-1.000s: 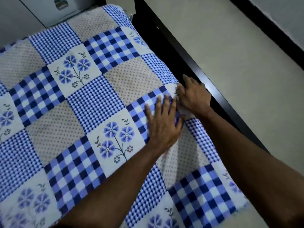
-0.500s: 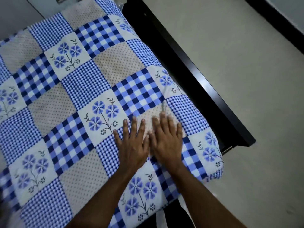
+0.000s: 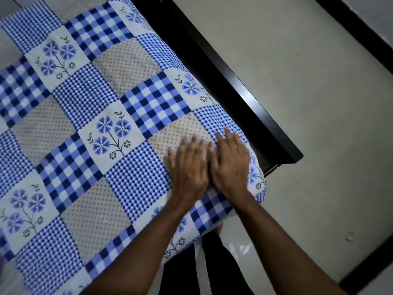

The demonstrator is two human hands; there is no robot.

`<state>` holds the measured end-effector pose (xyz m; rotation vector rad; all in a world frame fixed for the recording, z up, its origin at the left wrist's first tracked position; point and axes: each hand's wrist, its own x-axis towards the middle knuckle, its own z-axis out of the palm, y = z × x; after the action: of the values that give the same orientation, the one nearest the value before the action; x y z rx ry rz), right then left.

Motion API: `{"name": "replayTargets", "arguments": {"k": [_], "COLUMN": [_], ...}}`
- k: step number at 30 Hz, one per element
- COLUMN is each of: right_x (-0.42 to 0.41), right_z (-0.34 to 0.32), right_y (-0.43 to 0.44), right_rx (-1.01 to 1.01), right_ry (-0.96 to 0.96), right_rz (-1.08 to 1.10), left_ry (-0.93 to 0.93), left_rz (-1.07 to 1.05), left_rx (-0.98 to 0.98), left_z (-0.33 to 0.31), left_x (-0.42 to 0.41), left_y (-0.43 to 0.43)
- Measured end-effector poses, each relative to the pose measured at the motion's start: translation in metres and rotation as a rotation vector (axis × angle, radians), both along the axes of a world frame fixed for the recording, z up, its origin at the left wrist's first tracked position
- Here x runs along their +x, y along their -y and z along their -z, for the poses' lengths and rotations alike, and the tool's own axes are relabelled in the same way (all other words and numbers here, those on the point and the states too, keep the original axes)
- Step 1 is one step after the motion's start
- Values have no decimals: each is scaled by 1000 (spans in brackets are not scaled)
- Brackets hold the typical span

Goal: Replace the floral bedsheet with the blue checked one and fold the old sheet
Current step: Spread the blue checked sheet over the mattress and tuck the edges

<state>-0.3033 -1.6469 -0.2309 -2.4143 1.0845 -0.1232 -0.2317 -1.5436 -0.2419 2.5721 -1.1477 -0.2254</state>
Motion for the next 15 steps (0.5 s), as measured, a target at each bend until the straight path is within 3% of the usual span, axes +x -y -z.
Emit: {"name": "replayTargets", "arguments": {"k": [3, 6, 10, 15], "right_x": [30, 22, -26, -76], "right_z": [0, 20, 33, 33], "right_y": [-25, -31, -4, 31], "right_rx": [83, 9, 5, 201], "right_ry": [-28, -157, -239, -298], "right_rz": [-159, -209, 4, 276], "left_ry": [14, 14, 76, 40], "left_rz": [-127, -159, 14, 135], "left_rx": [93, 259, 307, 229], "left_z": [1, 14, 24, 20], "left_x": [42, 57, 23, -42], "left_y": [-22, -37, -31, -5]}}
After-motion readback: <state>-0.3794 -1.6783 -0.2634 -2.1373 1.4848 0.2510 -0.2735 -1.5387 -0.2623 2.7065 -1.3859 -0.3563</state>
